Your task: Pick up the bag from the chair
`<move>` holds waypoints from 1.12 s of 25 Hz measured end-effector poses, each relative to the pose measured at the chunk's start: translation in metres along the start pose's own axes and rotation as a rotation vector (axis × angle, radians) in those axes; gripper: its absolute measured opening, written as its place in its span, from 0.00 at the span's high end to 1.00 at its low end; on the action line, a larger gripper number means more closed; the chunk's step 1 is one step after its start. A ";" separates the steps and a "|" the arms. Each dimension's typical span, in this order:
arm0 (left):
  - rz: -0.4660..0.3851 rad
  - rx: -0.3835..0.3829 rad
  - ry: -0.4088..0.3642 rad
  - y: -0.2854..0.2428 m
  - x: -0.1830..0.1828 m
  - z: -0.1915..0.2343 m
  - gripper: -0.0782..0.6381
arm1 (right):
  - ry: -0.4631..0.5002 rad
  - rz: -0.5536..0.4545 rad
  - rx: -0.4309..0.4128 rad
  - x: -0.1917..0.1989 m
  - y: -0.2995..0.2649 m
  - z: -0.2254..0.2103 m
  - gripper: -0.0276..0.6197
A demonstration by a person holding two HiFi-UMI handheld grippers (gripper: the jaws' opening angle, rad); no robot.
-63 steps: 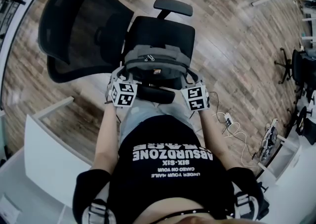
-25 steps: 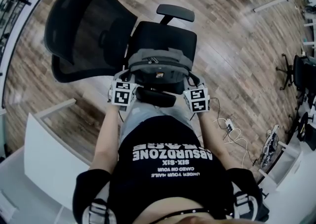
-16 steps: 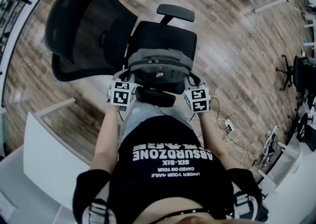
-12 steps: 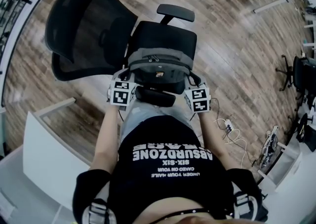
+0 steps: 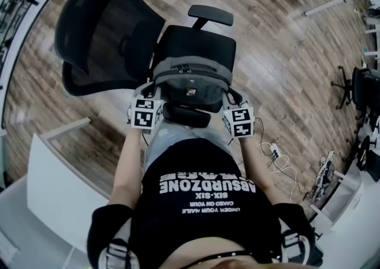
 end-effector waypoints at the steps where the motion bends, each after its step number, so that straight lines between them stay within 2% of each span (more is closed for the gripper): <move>1: -0.002 0.000 0.001 0.002 0.000 0.000 0.82 | 0.003 -0.006 -0.001 0.000 0.001 0.001 0.85; 7: -0.021 0.004 0.006 0.008 -0.001 -0.002 0.82 | 0.000 -0.013 0.005 -0.005 0.012 0.003 0.85; 22: -0.136 -0.008 -0.017 0.036 -0.033 -0.007 0.82 | -0.027 -0.124 0.027 -0.036 0.038 -0.006 0.86; 28: -0.176 -0.005 -0.001 0.043 -0.045 -0.008 0.82 | -0.031 -0.162 0.029 -0.048 0.047 -0.010 0.86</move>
Point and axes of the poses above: the fingertips, and each gripper's own axes: y backward along the fingers, z to its left, x out of its underside, the point moved 3 cm from there along y, backward along the fingers, and after that the axes turned 2 degrees about z, right-handed, at the moved point
